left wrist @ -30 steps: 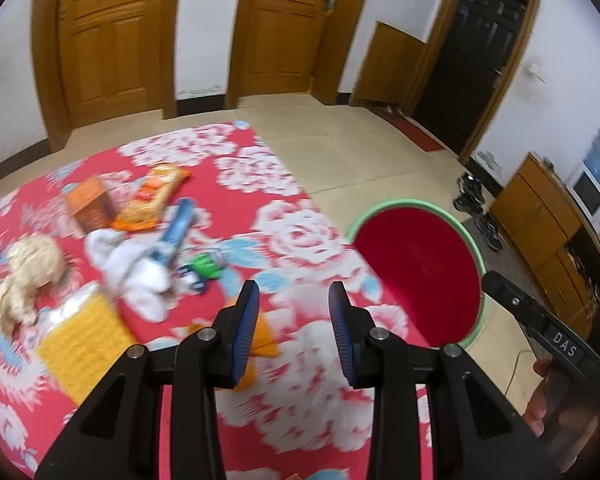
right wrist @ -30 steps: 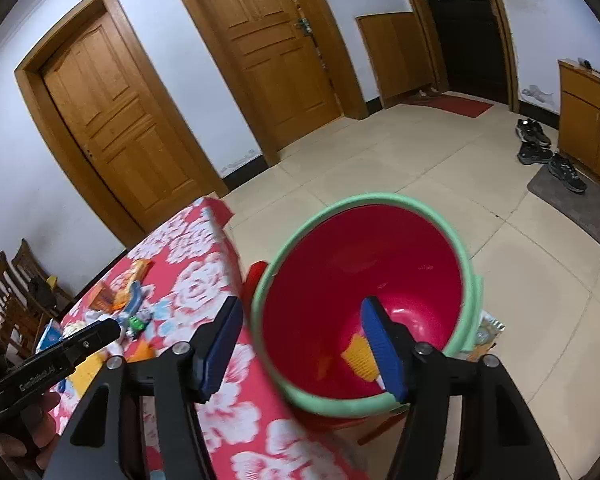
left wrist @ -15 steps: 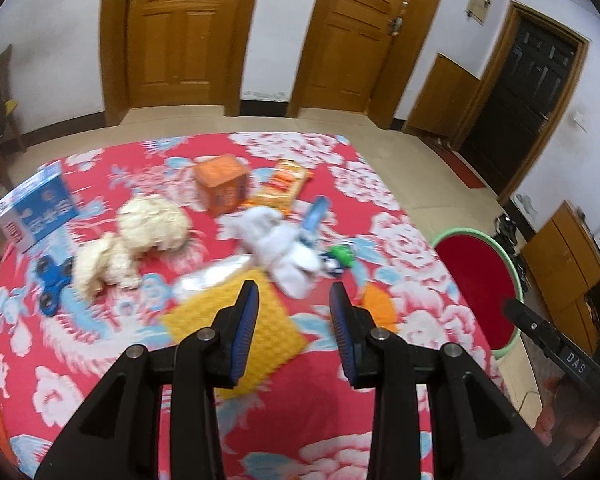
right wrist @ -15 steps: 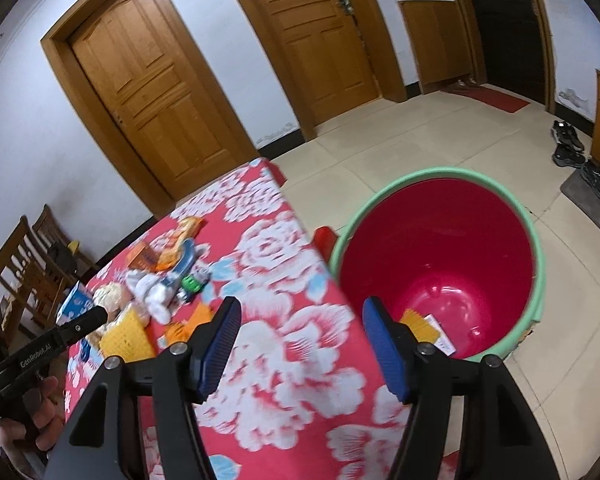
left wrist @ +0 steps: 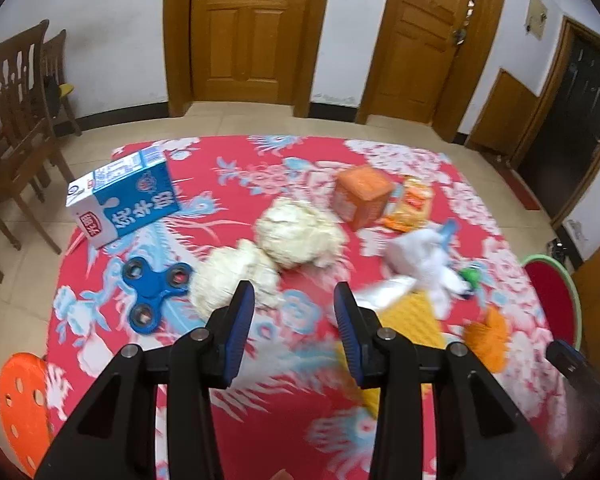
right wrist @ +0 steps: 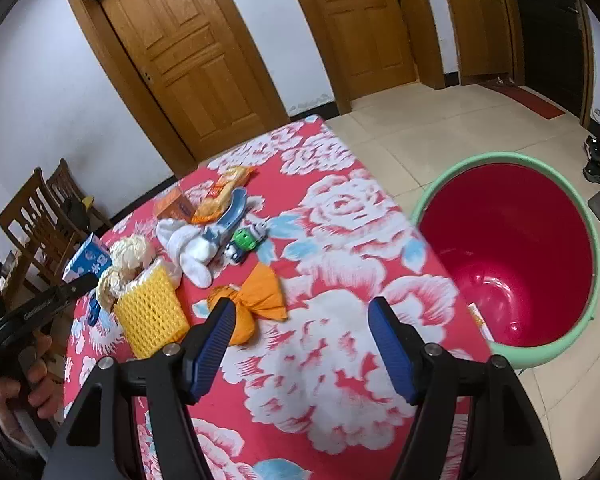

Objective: Collect trash
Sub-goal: 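Grasp the crumpled white paper with the left tool while the right tool grasps the orange cloth bundle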

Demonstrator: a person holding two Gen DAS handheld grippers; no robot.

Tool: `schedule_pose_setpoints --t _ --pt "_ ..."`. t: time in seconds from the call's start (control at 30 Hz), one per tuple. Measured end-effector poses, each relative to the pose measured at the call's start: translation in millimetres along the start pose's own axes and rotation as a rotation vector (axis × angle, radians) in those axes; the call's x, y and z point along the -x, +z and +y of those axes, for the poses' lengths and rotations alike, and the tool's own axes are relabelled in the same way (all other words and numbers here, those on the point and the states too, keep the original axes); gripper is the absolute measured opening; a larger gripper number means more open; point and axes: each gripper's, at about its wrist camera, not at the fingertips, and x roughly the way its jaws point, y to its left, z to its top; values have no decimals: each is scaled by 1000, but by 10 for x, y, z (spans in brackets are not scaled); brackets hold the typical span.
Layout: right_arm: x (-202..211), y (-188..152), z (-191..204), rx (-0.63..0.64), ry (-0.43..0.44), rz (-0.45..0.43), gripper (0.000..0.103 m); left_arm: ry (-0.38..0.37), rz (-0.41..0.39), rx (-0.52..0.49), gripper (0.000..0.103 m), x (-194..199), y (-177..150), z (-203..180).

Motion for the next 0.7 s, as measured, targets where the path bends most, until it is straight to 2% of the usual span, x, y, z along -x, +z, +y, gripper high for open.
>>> schedule_pose_setpoints --t 0.23,0.47,0.7 --pt "-159 -2 172 25 -7 21 71 69 16 -21 47 -276 38 195" --pt "-332 -30 301 38 -16 49 72 68 26 3 47 -464 34 343" --pt "-445 -91 394 47 -33 66 72 17 43 46 47 -575 3 461"
